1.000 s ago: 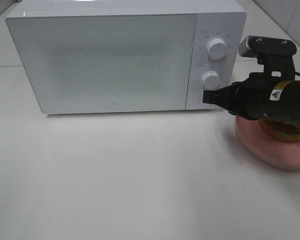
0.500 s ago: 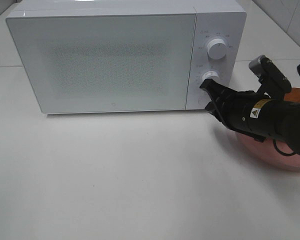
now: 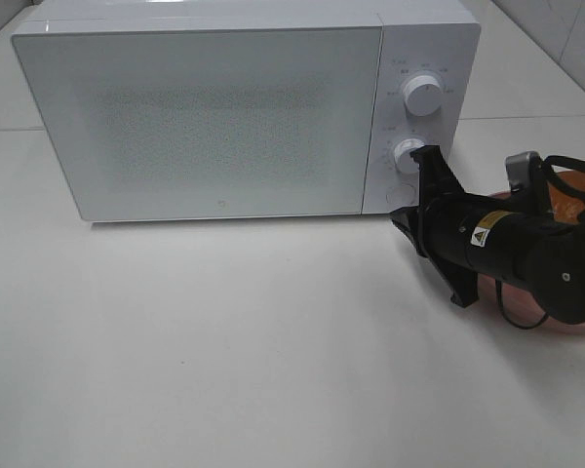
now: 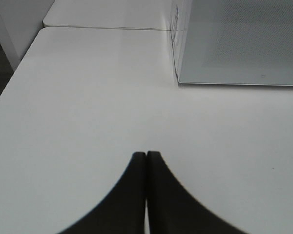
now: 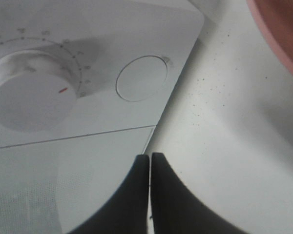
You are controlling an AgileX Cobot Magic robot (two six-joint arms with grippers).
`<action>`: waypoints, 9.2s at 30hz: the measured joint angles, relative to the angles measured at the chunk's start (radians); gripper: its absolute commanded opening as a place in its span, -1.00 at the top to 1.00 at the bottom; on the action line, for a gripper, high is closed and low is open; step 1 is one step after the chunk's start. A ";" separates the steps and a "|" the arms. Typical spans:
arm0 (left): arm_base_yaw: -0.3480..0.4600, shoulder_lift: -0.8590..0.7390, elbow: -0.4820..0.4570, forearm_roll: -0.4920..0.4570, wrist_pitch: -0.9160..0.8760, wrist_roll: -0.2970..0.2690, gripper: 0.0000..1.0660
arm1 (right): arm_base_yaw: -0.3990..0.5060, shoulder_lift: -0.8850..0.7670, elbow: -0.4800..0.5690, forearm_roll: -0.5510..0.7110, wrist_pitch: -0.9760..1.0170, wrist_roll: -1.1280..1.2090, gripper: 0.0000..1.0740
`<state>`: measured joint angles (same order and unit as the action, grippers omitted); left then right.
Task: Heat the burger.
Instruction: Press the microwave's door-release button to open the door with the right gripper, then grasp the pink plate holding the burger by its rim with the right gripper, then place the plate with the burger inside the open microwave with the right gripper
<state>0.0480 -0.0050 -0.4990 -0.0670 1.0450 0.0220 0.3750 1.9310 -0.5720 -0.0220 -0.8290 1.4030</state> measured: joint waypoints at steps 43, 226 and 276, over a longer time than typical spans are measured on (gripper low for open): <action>0.000 0.000 0.000 0.000 0.000 0.000 1.00 | 0.000 0.124 -0.162 0.288 0.006 -0.026 1.00; 0.000 0.000 0.000 0.000 0.000 0.000 1.00 | 0.113 -0.244 -0.362 -0.258 1.465 -1.195 -0.40; 0.000 0.000 0.000 0.000 0.000 0.000 1.00 | -0.004 -0.015 -0.400 -0.324 1.372 -1.220 1.00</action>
<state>0.0480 -0.0050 -0.4990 -0.0670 1.0450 0.0220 0.3710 1.9160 -0.9720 -0.3460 0.5430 0.1830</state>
